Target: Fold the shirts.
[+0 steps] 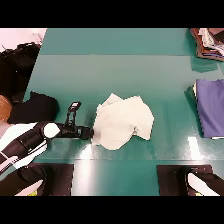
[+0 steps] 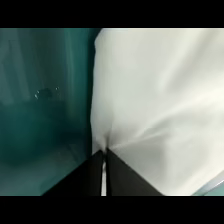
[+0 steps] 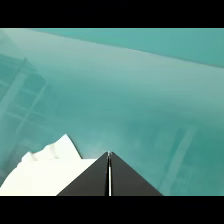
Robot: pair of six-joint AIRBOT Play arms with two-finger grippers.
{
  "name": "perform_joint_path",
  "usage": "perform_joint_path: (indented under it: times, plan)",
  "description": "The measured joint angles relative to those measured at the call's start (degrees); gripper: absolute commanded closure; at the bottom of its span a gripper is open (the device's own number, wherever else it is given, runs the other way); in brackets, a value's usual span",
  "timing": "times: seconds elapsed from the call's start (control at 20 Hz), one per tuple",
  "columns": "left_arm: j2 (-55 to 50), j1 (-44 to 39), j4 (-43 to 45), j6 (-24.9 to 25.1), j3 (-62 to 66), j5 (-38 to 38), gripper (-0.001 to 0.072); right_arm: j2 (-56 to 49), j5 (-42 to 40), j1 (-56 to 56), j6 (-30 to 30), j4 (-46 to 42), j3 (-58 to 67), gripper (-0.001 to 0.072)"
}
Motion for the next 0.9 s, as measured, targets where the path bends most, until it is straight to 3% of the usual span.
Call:
perform_joint_path:
  times: [0.4,0.45,0.5,0.55,0.7,0.9]
  plan:
    - [0.0,11.5,11.7,0.4,18.3,-11.4,0.0685,0.1,6.2,0.0,0.0,-0.3,-5.4,0.069]
    - [0.0,13.1,12.9,0.9,20.9,-12.5,0.0686,0.1,6.5,0.0,0.0,-0.4,-8.3,0.061]
    - [0.1,14.2,13.8,1.2,22.9,-13.3,0.0685,0.1,6.6,0.0,0.0,-0.4,-11.5,0.0374]
    - [0.1,15.1,14.4,1.5,24.6,-13.9,0.0686,0.1,6.0,0.0,0.0,-0.3,-15.5,0.0217]
    - [0.0,16.5,15.6,2.1,27.2,-14.8,0.0685,-1.3,1.4,1.0,-0.2,0.3,-28.4,0.0217]
    - [0.0,17.1,16.3,2.3,28.4,-15.2,0.0685,-8.3,-8.0,5.6,-3.9,7.4,-40.6,0.0219]
